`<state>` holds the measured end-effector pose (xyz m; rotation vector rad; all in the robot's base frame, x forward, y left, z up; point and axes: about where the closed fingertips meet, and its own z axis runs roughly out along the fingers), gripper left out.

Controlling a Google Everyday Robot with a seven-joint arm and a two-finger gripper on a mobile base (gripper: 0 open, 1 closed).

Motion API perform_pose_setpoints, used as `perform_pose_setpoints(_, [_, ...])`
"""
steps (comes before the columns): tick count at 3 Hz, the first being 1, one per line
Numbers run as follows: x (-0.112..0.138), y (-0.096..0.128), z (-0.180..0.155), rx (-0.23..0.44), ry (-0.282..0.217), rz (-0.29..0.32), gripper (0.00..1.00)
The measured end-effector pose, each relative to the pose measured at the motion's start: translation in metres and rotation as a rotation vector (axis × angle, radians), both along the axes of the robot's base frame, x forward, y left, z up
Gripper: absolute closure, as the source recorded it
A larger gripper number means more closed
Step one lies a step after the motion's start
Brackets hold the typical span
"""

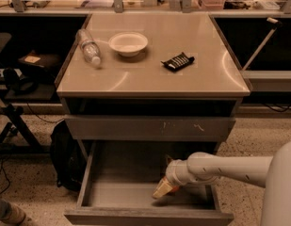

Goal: Pick apple from middle drawer and place on counter

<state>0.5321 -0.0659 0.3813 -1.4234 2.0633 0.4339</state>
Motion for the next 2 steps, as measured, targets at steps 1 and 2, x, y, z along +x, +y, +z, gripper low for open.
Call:
perform_pose_setpoints(1, [0.0, 0.0, 0.0, 0.0, 0.0, 0.0, 0.0])
perform_pose_setpoints(2, [-0.001, -0.042, -0.004, -0.024, 0.022, -0.064, 0.0])
